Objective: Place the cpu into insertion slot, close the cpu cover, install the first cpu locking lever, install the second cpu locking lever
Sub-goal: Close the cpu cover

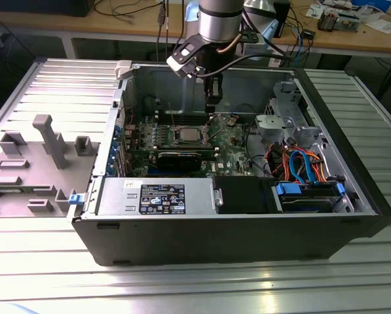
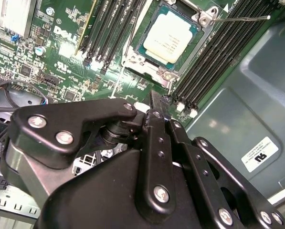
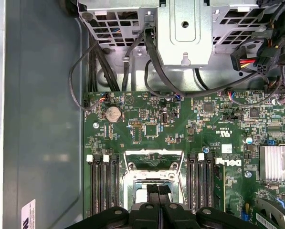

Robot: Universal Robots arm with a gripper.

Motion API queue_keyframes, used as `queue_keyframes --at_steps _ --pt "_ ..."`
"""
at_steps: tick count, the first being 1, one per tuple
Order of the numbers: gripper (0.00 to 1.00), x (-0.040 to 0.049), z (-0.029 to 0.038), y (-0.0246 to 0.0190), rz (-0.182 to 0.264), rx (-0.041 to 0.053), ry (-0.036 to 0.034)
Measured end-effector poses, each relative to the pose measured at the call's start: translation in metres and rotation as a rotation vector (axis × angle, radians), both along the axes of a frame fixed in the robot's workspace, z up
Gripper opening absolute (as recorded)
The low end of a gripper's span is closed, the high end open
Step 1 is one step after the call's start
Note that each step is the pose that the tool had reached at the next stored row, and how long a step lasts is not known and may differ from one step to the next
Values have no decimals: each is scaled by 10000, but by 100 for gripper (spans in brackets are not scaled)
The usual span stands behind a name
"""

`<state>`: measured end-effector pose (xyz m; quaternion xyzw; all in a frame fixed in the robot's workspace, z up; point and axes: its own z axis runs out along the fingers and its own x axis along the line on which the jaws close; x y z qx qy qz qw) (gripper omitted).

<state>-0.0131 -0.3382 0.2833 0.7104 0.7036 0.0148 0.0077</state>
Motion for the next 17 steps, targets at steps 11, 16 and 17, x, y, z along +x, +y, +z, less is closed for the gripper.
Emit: queue_keyframes --at_steps 11,16,17 --pt "11 40 -1 0 1 1 1" --pt "11 83 -6 0 0 -1 3" --pt "11 100 -7 0 1 0 9"
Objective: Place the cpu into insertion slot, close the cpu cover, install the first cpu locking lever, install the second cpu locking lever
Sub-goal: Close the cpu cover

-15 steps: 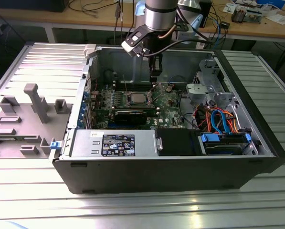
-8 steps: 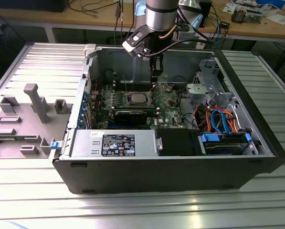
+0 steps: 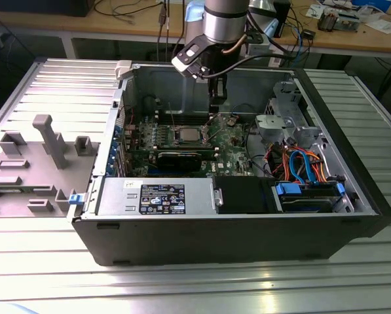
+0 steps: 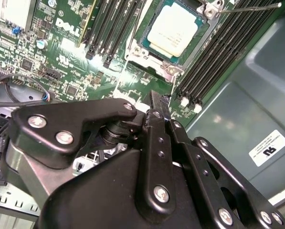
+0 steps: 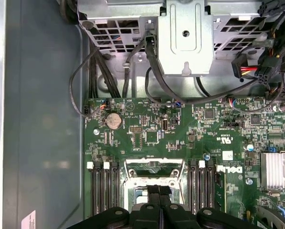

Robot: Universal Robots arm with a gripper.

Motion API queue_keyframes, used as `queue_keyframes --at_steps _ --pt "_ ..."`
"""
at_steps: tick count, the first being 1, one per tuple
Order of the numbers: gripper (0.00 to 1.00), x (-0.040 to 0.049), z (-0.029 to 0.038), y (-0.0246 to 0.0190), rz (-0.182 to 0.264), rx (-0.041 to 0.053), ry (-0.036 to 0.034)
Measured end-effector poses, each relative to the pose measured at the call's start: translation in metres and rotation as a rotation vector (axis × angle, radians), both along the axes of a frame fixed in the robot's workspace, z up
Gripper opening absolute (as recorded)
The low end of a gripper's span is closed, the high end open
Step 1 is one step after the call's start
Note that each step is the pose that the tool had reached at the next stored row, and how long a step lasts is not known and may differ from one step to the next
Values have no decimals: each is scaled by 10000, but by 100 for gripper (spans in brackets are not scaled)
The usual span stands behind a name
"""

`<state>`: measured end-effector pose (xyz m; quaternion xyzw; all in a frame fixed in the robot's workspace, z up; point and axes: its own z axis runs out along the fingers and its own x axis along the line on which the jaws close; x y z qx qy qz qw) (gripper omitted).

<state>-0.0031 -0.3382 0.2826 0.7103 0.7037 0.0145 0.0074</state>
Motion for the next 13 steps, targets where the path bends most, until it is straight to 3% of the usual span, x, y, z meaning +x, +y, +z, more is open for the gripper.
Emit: queue_keyframes --at_steps 4,8,13 --pt "11 75 -1 0 -1 0 30" --pt "11 166 -7 0 -1 0 119" --pt "11 264 -13 1 0 1 147"
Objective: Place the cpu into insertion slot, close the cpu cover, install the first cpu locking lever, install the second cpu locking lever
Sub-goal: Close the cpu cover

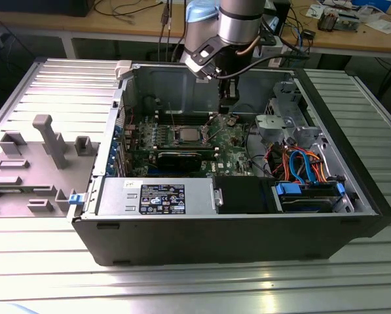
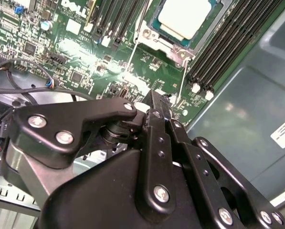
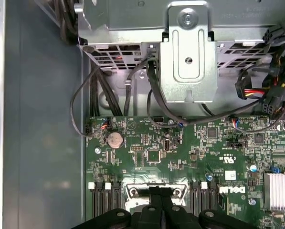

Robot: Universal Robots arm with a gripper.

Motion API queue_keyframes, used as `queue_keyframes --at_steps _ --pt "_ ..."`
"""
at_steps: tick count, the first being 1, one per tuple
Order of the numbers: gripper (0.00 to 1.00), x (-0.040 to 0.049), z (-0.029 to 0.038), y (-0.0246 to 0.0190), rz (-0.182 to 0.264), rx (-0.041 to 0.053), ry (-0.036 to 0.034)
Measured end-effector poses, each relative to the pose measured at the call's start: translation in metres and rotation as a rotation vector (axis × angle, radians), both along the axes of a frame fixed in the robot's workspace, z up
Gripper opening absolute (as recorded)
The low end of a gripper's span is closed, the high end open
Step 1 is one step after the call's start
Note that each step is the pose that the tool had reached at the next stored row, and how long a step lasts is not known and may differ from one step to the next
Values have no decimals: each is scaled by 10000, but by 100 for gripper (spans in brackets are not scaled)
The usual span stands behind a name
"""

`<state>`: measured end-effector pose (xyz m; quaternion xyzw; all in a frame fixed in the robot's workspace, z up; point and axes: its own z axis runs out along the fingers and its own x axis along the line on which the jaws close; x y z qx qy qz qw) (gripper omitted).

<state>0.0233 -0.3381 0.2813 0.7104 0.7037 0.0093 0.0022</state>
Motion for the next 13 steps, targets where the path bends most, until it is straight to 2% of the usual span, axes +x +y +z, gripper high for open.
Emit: queue_keyframes --at_steps 6,11,13 --pt "11 81 -2 0 0 1 17" --pt "11 173 -26 1 -1 1 140" --pt "11 194 -41 1 3 -1 167"
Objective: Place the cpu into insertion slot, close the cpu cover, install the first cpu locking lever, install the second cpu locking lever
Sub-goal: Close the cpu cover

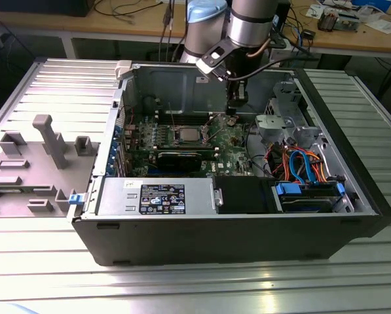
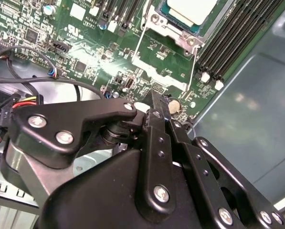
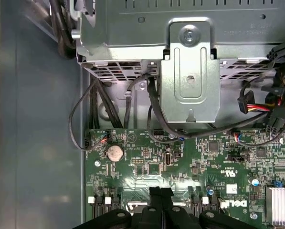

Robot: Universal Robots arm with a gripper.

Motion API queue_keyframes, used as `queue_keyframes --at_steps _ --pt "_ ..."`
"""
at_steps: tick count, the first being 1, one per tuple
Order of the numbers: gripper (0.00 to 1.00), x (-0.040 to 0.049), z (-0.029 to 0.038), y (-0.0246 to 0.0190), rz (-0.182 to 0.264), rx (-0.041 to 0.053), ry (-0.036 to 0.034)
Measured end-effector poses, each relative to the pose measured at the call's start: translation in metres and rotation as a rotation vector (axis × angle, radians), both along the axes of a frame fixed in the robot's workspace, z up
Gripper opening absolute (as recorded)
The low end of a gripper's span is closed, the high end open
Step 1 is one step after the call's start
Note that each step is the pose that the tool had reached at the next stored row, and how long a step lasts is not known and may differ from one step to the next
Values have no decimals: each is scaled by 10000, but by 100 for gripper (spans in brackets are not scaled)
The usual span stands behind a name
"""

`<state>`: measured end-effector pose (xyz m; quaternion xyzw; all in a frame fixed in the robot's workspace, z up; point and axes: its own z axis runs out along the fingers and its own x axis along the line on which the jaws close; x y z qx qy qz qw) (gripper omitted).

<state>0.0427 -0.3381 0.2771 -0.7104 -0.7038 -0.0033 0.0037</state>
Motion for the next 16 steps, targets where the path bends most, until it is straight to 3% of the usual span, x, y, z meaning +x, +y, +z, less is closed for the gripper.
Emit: queue_keyframes --at_steps 4,10,14,15,16 --pt "11 49 -55 0 41 1 27" --pt "11 56 -159 -1 123 6 106" --pt "11 57 -231 -2 244 7 121" --pt "11 55 -251 -1 271 13 121" --pt "11 -26 -265 -2 319 27 121"
